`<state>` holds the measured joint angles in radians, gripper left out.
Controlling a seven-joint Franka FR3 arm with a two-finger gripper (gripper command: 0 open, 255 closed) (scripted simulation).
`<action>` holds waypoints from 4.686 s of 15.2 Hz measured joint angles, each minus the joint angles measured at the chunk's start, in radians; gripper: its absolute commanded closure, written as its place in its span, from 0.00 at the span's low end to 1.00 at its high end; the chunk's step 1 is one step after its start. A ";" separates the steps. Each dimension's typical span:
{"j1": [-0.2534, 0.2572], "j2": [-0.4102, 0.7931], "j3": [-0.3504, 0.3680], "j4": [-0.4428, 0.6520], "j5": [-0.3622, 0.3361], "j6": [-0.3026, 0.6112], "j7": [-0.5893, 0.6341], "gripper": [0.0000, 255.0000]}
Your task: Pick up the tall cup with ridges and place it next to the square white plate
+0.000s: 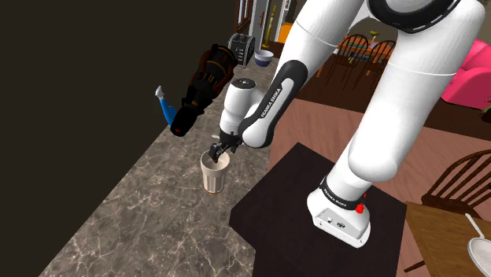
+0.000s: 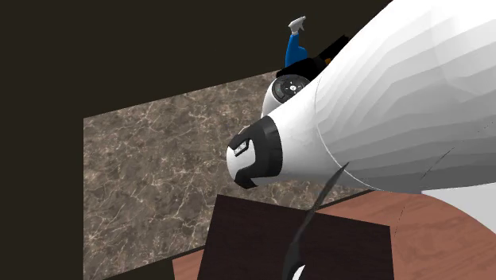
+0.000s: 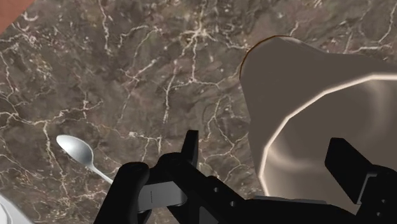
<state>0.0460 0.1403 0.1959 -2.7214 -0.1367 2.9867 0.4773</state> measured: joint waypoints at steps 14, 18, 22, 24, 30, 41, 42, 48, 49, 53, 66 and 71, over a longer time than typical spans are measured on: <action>0.013 0.024 -0.020 0.003 -0.026 0.022 0.020 1.00; 0.013 0.024 -0.020 0.002 -0.026 0.022 0.020 1.00; -0.018 -0.034 0.025 -0.010 0.035 -0.024 -0.028 1.00; -0.029 -0.065 0.042 -0.008 0.072 -0.055 -0.057 1.00; -0.028 -0.173 0.065 -0.014 0.167 -0.153 -0.122 1.00; -0.007 -0.347 0.051 0.007 0.242 -0.346 -0.178 1.00; -0.006 -0.358 0.049 0.012 0.244 -0.362 -0.180 1.00; 0.002 -0.437 0.041 0.039 0.257 -0.467 -0.186 1.00; 0.004 -0.454 0.039 0.041 0.259 -0.486 -0.189 1.00; 0.006 -0.496 0.033 0.068 0.261 -0.554 -0.191 1.00; 0.000 -0.571 0.009 0.175 0.255 -0.737 -0.204 1.00; -0.049 -0.472 -0.053 0.269 0.222 -0.737 -0.286 1.00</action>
<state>-0.0026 -0.3315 0.1432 -2.4522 0.0855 2.2493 0.1916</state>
